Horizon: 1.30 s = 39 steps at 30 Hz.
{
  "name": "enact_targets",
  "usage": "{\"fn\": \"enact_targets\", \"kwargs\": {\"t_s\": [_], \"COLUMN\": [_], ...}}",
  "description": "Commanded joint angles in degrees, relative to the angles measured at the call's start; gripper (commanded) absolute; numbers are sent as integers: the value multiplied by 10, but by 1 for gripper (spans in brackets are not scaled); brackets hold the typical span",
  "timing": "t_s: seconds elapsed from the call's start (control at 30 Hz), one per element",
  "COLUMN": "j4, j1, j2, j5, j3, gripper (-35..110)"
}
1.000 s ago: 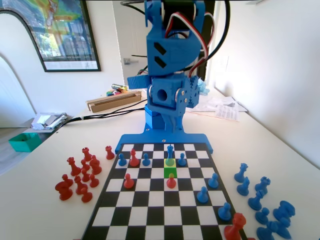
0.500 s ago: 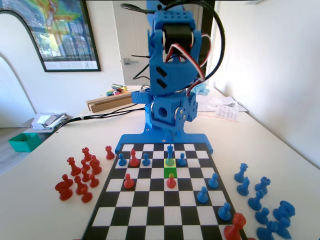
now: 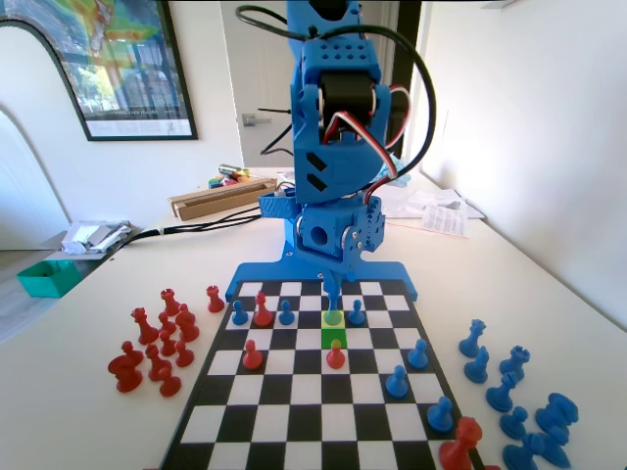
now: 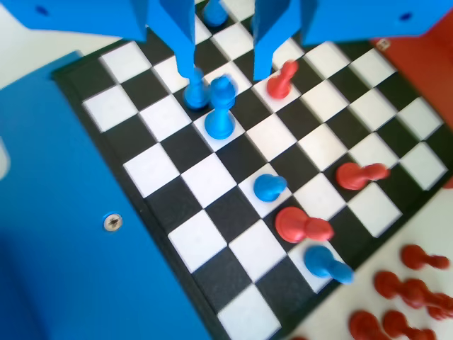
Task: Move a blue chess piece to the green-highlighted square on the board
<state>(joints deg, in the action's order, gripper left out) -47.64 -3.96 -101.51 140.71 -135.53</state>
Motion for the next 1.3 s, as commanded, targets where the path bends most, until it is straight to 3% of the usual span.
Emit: {"fn": "enact_targets", "kwargs": {"t_s": [0.0, 0.77, 1.27], "j4": [11, 137, 145], "j1": [-3, 16, 10], "j2": [-9, -1, -2], "j5": [13, 43, 32], "j3": [-10, -95, -92], "gripper": [14, 12, 1]}}
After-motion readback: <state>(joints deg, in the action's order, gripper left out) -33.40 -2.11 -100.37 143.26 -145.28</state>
